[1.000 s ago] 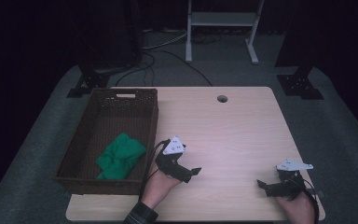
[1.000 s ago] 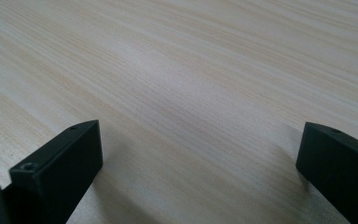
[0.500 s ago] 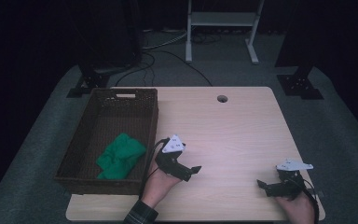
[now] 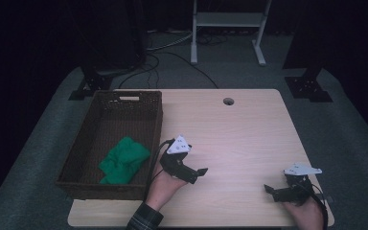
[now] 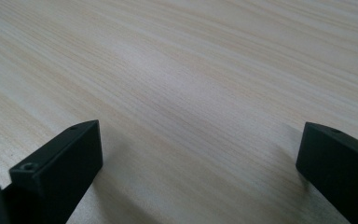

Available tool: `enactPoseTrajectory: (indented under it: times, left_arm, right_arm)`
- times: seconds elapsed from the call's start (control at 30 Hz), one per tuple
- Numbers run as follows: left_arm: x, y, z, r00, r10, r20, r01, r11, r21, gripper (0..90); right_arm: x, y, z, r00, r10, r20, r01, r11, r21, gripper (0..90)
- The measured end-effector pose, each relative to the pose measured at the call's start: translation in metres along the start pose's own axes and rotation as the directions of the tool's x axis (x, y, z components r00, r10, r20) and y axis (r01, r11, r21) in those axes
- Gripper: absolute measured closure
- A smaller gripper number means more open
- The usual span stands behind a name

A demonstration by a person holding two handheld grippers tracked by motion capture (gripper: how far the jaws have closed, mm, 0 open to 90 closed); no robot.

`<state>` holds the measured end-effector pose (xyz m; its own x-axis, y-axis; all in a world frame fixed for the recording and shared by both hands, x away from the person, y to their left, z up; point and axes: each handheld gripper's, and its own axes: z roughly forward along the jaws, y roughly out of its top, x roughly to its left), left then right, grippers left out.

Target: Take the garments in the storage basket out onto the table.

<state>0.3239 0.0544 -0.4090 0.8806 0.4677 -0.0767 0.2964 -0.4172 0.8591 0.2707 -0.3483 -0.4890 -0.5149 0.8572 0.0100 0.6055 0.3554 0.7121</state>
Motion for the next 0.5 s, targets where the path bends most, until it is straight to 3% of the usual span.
enactPoseTrajectory:
  times: [0.5]
  left_arm:
    - [0.0041,0.0075,-0.0044,0.9999,-0.008,0.014,0.009,0.9998,-0.019,0.0]
  right_arm:
    - [-0.0001,0.0004,0.0004,1.0,0.007,0.005,-0.007,1.0,0.0,0.0]
